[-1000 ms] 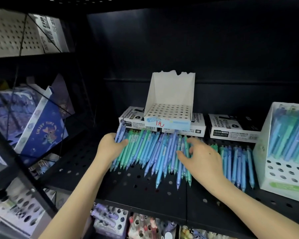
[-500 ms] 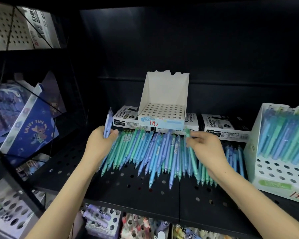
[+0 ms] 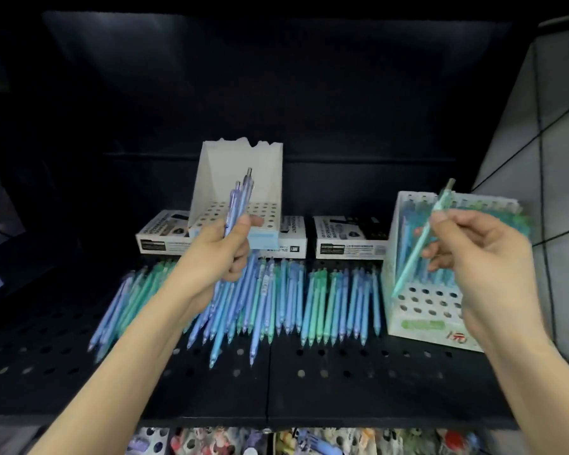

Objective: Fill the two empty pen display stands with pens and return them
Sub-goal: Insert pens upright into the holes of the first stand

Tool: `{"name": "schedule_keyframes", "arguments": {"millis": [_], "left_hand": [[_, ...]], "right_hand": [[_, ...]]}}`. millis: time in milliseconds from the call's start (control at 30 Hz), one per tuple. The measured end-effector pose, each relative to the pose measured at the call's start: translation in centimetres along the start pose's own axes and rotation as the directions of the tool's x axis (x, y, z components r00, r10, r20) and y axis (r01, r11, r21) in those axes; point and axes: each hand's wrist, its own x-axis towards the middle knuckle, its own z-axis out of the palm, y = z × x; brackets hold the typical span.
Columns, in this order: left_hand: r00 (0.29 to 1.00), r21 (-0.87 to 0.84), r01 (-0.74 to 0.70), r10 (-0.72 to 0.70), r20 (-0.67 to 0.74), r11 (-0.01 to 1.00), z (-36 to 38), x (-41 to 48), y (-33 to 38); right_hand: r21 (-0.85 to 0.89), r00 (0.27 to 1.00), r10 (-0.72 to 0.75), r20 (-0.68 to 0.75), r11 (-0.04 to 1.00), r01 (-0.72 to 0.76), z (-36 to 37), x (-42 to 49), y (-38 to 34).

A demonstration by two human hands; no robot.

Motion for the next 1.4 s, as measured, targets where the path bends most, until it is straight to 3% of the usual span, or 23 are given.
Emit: {"name": "schedule_keyframes", "arguments": {"millis": [167,400,667,1000,1133,1233,1400], "left_hand": [[0.981,-0.066,-0.009,0.021,0.192,0.998,5.2,0.1,0.4],[0.973,-0.156,-0.045,0.079,0.217,0.987,8.9,1.3,0.5],[0.963,-0.119,-0.001,0.033,0.266,0.993,9.4,1.1,-0.4],[0.957,-0.086,0.000,0.025,0.290,0.996,9.8,0.1,-0.5],[0.951,-0.083,-0.008,0.034,0.306,0.997,9.8,-0.1,-0.5],[0.939,-0.081,-0.033,0.059,0.340,0.996,10.0,-0.2,-0.6],[0.875,-0.122,-0.085,0.133,0.466,0.989,10.3,-0.8,-0.3]], "right_hand": [[-0.047,0.981,-0.129,-0.144,0.991,0.124,-2.6,0.6,0.3],[-0.195,0.974,-0.168,-0.151,0.971,0.138,-1.2,0.8,2.5],[-0.403,0.964,-0.242,-0.110,0.898,0.179,-0.5,1.2,2.8],[-0.597,0.975,-0.223,0.002,0.782,0.180,0.4,0.4,5.4],[-0.652,0.927,-0.367,-0.078,0.722,0.231,0.8,-0.1,5.3],[-0.592,0.898,-0.430,-0.089,0.748,0.300,1.6,-1.0,3.9],[-0.350,0.975,-0.219,0.044,0.911,0.220,2.9,-1.3,1.8]]}}
